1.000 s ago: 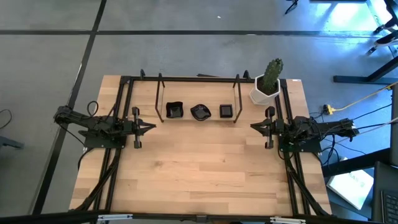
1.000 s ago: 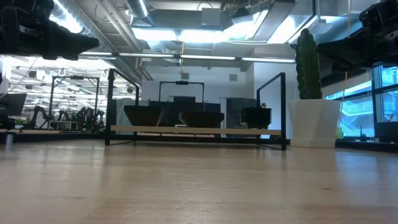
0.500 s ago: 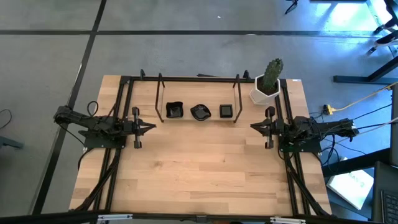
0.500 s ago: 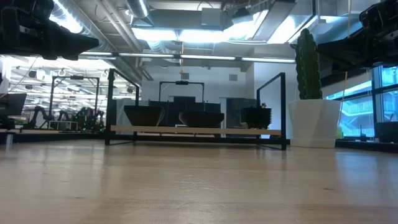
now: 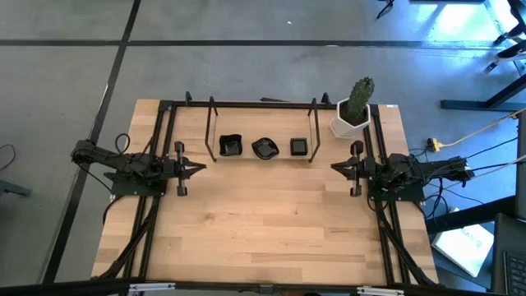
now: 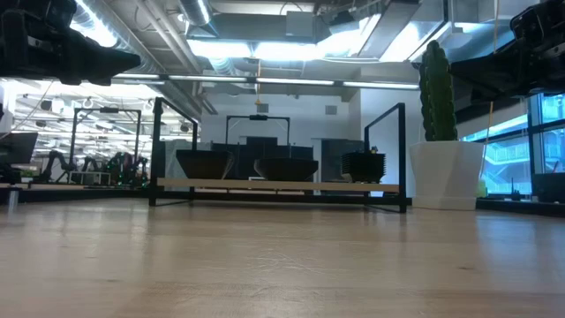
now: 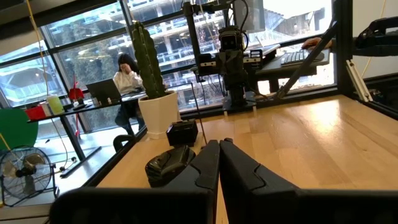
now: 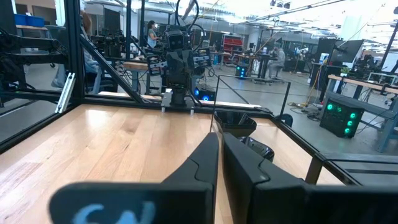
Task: Pick & Place Mini shaped plates
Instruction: Return to Home Position
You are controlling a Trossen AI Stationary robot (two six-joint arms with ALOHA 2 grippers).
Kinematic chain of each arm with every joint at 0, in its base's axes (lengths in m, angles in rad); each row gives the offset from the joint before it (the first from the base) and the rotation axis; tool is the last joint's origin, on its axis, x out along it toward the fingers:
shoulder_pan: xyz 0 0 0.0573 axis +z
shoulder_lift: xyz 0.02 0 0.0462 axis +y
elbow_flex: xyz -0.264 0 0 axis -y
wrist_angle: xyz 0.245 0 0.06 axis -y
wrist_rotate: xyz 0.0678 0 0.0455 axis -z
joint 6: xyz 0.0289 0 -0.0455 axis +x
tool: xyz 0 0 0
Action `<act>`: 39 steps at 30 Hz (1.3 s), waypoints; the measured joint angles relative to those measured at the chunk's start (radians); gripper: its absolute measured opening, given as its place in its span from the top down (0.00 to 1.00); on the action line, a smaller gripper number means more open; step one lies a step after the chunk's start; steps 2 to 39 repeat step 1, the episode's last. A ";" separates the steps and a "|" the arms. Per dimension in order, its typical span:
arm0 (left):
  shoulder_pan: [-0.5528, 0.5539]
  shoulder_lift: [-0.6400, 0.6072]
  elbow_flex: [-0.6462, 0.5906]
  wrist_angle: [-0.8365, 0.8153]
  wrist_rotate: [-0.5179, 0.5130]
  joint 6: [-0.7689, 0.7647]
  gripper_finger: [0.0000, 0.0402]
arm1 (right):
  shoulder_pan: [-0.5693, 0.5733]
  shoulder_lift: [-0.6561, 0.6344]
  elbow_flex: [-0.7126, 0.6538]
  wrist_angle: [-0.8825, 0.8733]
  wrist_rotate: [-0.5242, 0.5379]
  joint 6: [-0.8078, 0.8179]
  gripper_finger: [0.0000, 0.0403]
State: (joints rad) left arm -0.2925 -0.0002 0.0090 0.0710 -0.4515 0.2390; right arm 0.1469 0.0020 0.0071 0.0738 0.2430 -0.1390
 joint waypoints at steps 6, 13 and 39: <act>0.000 0.000 0.000 0.000 0.000 0.000 0.98 | 0.000 0.000 0.000 0.000 0.000 0.000 0.94; 0.000 0.000 0.000 0.000 0.000 0.000 0.98 | 0.000 0.000 0.000 0.000 0.000 0.000 0.94; 0.000 0.000 0.000 0.000 0.000 0.000 0.98 | 0.000 0.000 0.000 0.000 0.000 0.000 0.94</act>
